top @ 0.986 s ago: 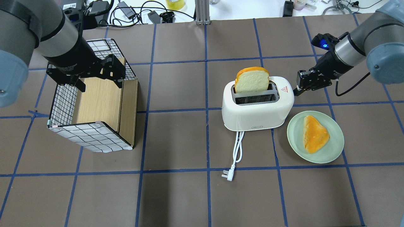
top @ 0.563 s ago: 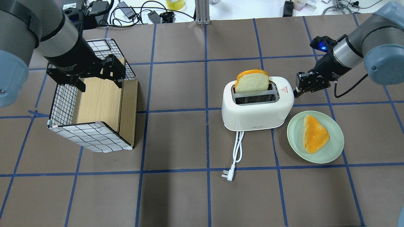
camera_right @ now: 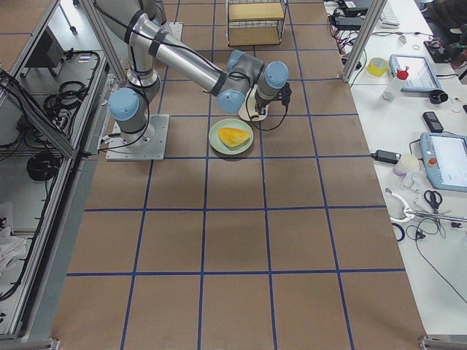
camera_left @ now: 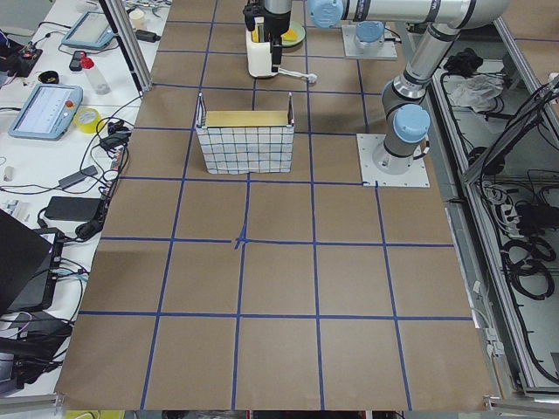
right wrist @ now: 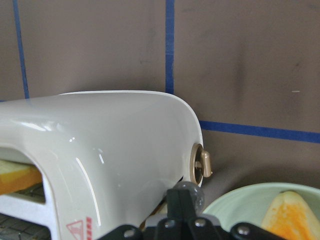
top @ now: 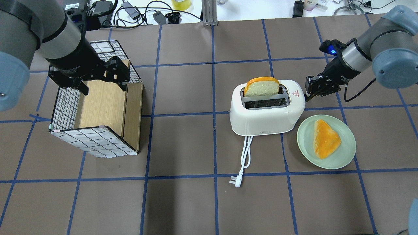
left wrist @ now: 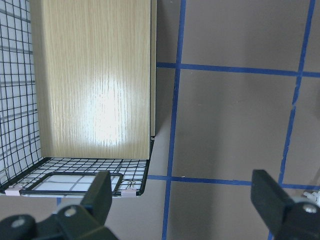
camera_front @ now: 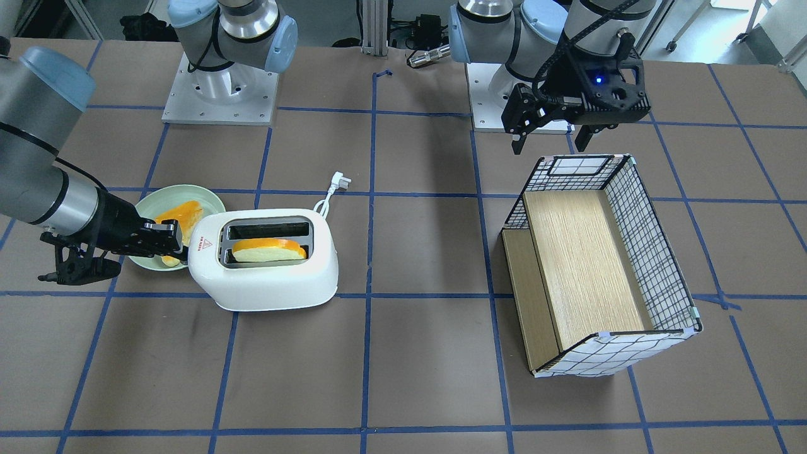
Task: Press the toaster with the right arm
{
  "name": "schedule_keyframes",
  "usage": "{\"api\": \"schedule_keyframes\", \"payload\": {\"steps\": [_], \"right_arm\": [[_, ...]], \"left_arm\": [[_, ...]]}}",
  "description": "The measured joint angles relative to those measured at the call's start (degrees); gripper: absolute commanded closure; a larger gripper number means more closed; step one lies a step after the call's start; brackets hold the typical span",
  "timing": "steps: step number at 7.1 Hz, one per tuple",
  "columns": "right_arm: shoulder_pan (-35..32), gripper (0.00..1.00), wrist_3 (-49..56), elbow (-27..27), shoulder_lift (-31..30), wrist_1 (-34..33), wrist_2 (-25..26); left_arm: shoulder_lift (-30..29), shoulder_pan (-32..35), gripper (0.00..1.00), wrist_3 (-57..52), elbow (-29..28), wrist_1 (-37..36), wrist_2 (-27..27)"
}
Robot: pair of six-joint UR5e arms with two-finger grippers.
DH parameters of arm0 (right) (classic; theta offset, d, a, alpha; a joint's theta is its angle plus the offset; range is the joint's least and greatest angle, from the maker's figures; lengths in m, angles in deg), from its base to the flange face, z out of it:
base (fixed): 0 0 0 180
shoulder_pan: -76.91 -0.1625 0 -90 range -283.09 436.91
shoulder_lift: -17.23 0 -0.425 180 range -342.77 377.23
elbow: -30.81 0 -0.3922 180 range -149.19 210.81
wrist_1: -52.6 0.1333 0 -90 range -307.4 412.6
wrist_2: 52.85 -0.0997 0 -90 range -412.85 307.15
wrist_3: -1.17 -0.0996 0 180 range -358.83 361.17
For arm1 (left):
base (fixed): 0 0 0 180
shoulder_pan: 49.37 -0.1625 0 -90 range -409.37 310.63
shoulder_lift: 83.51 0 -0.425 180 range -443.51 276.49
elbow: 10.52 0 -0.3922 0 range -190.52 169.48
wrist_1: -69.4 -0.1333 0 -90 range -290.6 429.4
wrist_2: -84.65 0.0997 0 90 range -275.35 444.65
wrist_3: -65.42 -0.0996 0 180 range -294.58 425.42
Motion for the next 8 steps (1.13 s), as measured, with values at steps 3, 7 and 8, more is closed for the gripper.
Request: {"api": "schedule_keyframes", "payload": {"steps": [3, 7, 8], "right_arm": [[0.00, 1.00, -0.39, -0.03, 1.18, -0.52, 0.47], [-0.22, 0.91, -5.58, 2.65, -0.96, 0.84, 3.57], [-0.32, 0.79, -6.76, 4.67, -2.99, 3.18, 4.64]], "left_arm": [[0.00, 0.00, 0.00, 0.00, 0.00, 0.00, 0.00], [0.00, 0.00, 0.00, 0.00, 0.00, 0.00, 0.00], [0.00, 0.01, 0.00, 0.00, 0.00, 0.00, 0.00]]}}
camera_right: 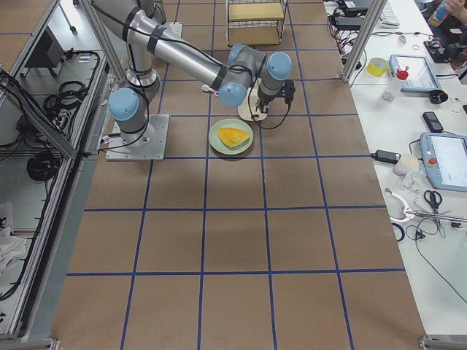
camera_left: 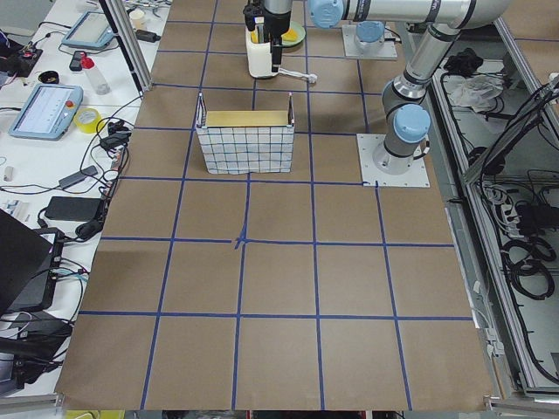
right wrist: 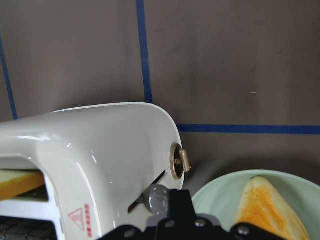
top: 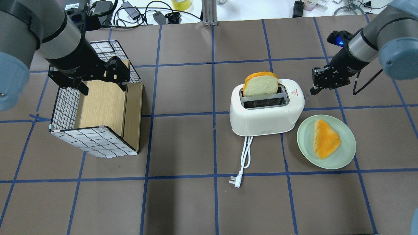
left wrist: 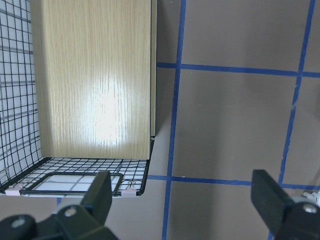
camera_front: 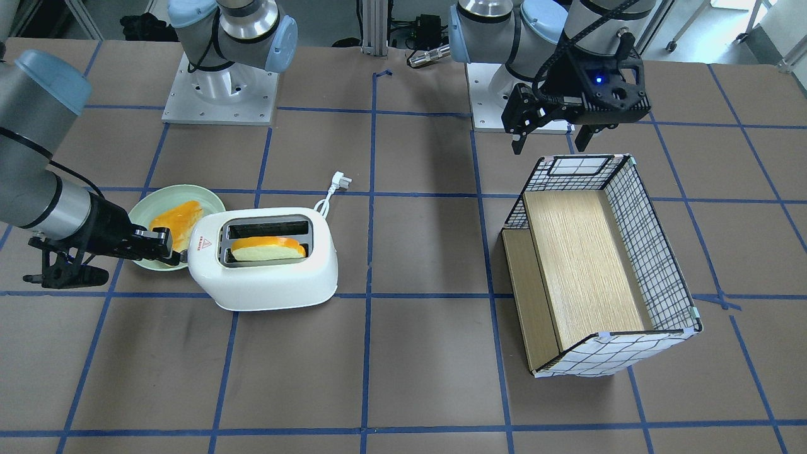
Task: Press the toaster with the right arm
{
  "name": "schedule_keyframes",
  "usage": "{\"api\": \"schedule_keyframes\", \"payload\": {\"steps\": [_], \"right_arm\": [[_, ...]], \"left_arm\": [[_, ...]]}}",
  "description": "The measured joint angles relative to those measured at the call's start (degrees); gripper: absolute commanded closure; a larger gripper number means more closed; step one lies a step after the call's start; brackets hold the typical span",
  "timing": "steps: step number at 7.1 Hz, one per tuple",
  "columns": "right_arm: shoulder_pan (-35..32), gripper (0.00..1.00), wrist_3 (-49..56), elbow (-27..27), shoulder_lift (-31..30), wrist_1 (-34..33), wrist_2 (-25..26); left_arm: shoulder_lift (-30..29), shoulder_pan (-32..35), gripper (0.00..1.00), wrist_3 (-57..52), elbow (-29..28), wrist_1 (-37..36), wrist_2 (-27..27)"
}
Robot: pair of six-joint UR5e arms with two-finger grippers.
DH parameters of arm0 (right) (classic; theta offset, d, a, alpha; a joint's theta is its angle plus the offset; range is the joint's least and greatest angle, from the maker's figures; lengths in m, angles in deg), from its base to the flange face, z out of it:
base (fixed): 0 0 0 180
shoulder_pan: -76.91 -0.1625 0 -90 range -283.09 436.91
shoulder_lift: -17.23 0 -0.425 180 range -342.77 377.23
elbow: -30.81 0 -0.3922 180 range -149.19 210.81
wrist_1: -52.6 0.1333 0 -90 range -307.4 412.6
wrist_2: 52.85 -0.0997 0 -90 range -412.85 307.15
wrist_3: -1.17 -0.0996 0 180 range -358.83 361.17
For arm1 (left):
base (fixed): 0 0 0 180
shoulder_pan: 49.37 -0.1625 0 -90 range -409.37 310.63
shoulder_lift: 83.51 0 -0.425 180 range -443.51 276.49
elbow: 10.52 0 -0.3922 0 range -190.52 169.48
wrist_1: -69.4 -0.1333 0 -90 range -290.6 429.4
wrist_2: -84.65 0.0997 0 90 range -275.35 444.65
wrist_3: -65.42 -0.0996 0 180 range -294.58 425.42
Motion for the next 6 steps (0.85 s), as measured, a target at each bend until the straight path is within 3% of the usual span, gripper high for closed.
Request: {"api": "schedule_keyframes", "payload": {"steps": [1, 2, 3, 6], "right_arm": [[-0.12, 0.65, -0.56, 1.98, -2.09, 2.42, 1.47], [-0.25, 0.41, -0.77, 3.27, -4.33, 4.07, 3.14], [-0.35, 0.03, -0.84, 3.86, -6.99, 4.80, 4.95], [-0.85, 0.00, -2.13, 5.19, -13.05, 5.25, 8.05]], "left_arm": [[0.00, 0.00, 0.00, 0.00, 0.00, 0.00, 0.00], [0.00, 0.00, 0.00, 0.00, 0.00, 0.00, 0.00], [0.00, 0.00, 0.00, 0.00, 0.00, 0.00, 0.00], [0.00, 0.00, 0.00, 0.00, 0.00, 0.00, -0.02]]}}
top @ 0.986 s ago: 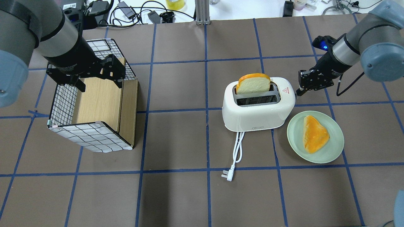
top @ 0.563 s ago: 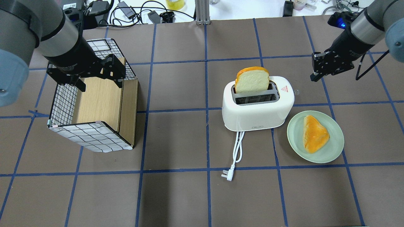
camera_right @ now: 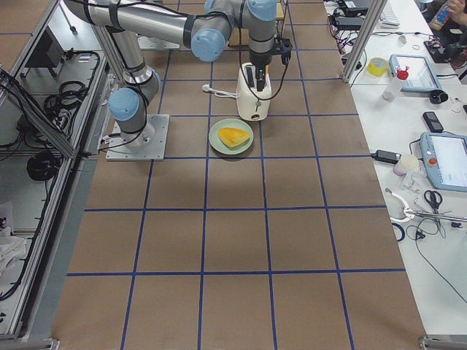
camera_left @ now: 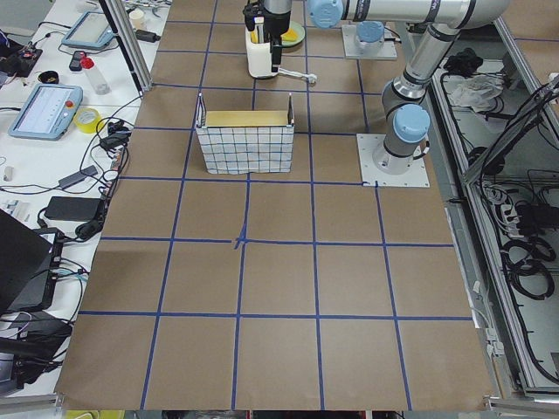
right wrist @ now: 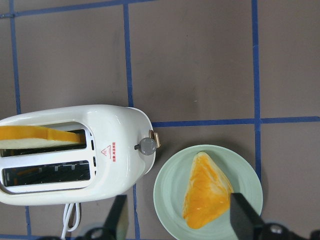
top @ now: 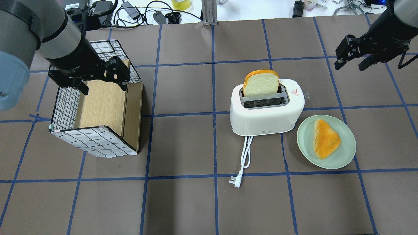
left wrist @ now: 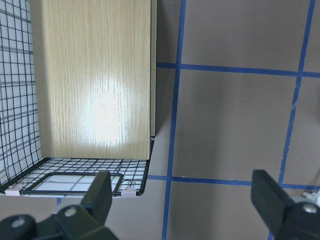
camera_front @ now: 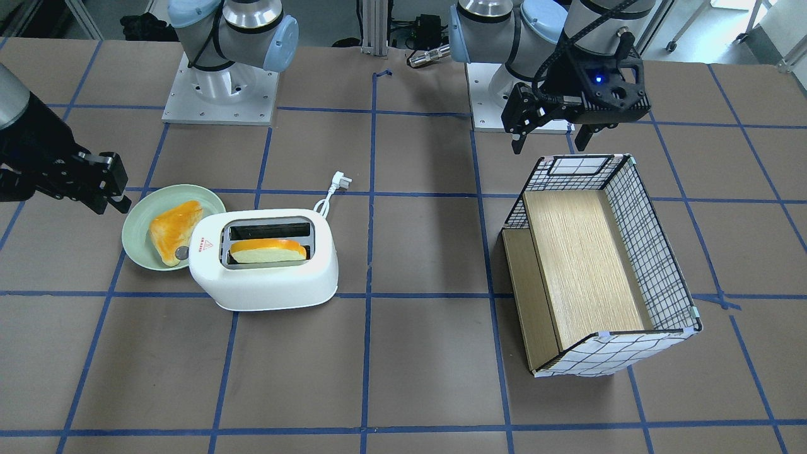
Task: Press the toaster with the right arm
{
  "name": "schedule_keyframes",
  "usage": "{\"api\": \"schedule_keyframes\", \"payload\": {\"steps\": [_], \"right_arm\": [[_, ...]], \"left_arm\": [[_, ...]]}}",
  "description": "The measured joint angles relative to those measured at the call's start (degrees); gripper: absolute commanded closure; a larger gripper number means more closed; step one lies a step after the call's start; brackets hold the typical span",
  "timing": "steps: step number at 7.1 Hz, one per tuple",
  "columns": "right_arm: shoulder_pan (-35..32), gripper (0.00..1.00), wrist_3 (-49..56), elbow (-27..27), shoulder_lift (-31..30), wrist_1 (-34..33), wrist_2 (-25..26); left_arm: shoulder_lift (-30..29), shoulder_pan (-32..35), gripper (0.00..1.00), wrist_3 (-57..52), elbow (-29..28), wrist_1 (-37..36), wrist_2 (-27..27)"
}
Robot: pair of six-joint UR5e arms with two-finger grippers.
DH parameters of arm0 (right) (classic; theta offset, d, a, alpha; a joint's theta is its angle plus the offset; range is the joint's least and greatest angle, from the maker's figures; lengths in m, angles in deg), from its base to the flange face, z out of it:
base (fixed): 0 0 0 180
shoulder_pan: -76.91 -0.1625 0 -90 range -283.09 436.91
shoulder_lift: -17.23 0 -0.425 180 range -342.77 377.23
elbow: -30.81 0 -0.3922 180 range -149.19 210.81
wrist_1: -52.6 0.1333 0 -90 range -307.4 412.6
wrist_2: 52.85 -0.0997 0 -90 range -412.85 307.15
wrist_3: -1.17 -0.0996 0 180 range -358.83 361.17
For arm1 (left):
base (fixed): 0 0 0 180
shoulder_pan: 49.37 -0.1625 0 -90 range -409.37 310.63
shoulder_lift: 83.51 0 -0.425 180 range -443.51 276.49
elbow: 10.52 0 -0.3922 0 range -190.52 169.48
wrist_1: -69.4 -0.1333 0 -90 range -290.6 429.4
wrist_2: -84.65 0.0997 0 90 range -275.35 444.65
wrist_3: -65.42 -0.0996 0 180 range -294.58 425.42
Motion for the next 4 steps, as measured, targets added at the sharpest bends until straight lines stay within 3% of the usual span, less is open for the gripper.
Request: {"api": "schedule_keyframes", "payload": {"steps": [4], "right_arm": [[-13.20, 0.00, -20.35, 3.82, 0.59, -1.51, 7.60]], "left_arm": [[0.00, 0.00, 0.00, 0.00, 0.00, 0.00, -0.06]]}}
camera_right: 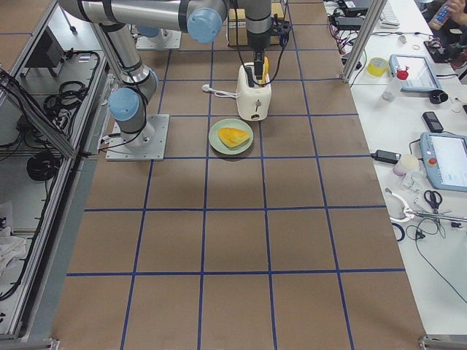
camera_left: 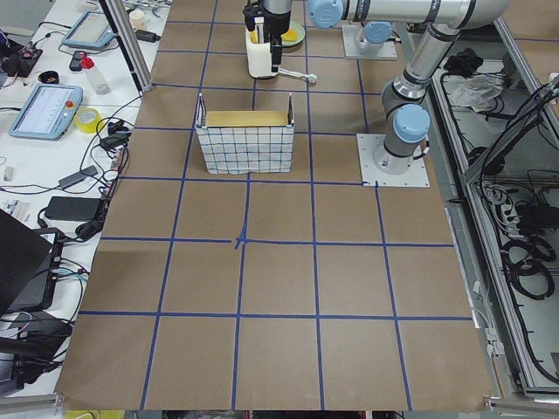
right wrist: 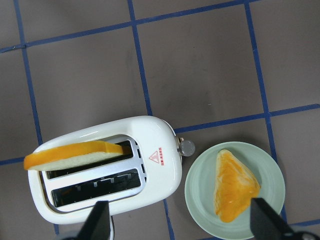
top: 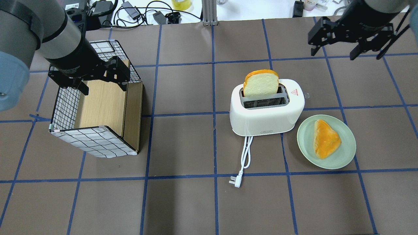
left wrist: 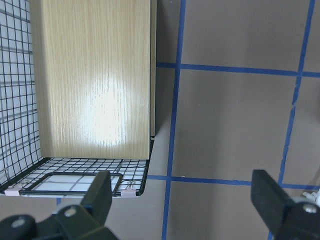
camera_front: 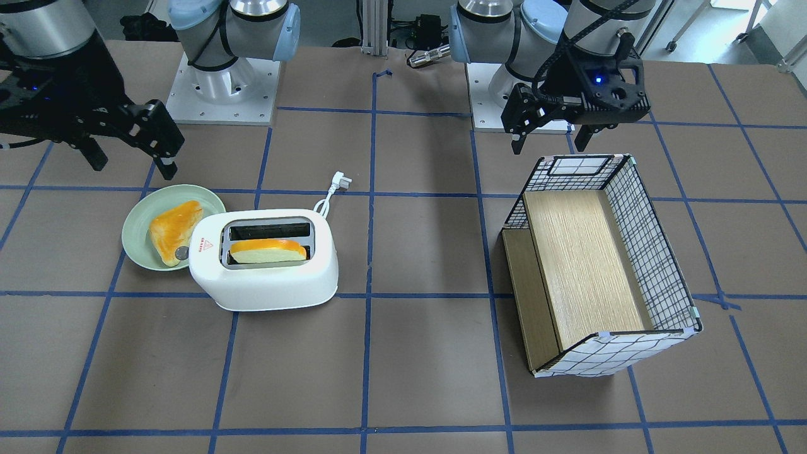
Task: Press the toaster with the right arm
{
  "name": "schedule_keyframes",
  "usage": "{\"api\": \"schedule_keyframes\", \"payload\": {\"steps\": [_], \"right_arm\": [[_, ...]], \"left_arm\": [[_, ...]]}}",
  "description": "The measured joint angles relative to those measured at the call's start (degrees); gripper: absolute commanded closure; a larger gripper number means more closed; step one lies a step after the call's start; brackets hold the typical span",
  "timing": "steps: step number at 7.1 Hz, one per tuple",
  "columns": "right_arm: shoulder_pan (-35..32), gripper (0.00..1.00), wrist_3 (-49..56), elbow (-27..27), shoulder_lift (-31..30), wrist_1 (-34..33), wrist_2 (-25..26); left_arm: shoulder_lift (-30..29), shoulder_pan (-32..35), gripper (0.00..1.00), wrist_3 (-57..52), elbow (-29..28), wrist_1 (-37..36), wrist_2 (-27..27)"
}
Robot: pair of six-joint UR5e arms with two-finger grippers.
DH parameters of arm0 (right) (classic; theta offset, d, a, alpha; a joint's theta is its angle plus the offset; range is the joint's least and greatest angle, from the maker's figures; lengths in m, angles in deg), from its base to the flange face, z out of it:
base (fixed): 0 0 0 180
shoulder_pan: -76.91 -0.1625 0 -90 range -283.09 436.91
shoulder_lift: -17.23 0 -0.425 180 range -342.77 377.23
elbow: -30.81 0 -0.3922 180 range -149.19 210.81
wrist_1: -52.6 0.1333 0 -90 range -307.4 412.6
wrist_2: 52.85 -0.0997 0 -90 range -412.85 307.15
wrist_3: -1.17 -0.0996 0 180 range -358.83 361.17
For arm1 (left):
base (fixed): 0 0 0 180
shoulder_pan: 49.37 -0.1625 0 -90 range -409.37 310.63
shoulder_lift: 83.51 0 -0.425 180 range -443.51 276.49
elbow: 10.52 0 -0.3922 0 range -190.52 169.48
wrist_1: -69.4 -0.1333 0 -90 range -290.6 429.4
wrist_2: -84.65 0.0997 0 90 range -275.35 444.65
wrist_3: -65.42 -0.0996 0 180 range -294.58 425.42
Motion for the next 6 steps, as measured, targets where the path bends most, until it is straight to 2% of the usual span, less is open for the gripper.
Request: {"api": "schedule_keyframes", "payload": {"steps": [3, 6], "right_arm": [[-3.43, 0.00, -3.28, 0.29, 1.16, -1.34, 1.68], [-5.32, 0.00, -1.91, 0.31, 2.08, -1.31, -1.43]], "left_arm": [[0.00, 0.00, 0.00, 0.00, 0.00, 0.00, 0.05], [0.00, 0.00, 0.00, 0.00, 0.00, 0.00, 0.08]]}}
